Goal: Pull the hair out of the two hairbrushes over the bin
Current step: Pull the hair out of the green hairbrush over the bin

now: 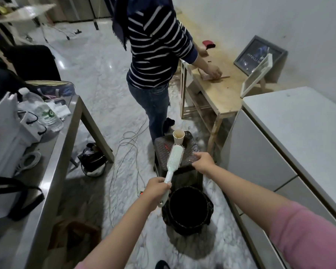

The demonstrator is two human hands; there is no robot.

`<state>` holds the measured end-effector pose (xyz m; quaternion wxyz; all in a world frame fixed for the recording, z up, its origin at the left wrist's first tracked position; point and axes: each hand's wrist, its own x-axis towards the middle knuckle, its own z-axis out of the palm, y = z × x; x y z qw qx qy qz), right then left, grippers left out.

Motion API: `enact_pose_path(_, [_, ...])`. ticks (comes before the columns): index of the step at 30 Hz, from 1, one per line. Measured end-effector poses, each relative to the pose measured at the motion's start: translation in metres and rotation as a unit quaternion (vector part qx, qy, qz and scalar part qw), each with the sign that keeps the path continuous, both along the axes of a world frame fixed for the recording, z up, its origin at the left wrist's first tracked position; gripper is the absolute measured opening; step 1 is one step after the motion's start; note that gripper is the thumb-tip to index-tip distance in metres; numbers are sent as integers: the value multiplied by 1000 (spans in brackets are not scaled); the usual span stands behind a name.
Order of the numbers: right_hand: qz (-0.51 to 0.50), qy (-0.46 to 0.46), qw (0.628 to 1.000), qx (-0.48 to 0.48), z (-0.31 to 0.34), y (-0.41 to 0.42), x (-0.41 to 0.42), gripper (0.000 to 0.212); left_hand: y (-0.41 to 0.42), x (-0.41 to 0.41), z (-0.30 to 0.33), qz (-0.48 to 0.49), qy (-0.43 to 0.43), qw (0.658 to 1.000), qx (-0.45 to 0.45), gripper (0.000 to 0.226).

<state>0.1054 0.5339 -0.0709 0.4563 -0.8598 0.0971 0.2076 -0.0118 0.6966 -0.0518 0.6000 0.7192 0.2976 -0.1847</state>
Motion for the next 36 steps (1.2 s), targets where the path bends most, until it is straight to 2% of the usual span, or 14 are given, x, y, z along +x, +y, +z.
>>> enact_pose_path(2, [26, 11, 999, 34, 7, 1, -4, 69, 4, 0, 2, -6, -9, 1000, 0, 13])
enact_pose_path(4, [28, 16, 998, 61, 14, 1, -7, 73, 8, -2, 5, -7, -22, 1000, -4, 14])
enact_pose_path(8, [10, 22, 992, 124, 24, 3, -14, 73, 11, -5, 9, -14, -43, 999, -15, 10])
enact_pose_path(12, [37, 67, 980, 186, 34, 18, -30, 65, 5, -4, 14, -25, -72, 997, -25, 11])
enact_pose_path(18, [-17, 18, 983, 180, 49, 42, -34, 28, -13, 2, 24, -26, -81, 996, -18, 9])
enact_pose_path(20, [-43, 1, 987, 157, 53, 40, -29, 31, -16, 6, 26, -18, -85, 996, -18, 6])
enact_pose_path(26, [-95, -74, 986, 117, 65, 35, -24, 19, -26, 22, 35, 5, -92, 995, -36, 10])
enact_pose_path(29, [-99, -84, 983, 129, 68, 27, -21, 12, -29, 29, 37, 28, -89, 994, -56, 7])
enact_pose_path(32, [-105, -100, 984, 103, 66, 13, -15, 9, -26, 32, 39, 41, -81, 994, -66, 10])
enact_pose_path(34, [-86, -101, 989, 65, 62, 3, -11, 12, -24, 33, 40, 31, -79, 994, -65, 13])
enact_pose_path(36, [-23, -104, 994, 9, 60, -5, -7, 28, -24, 33, 41, 10, -79, 995, -55, 15])
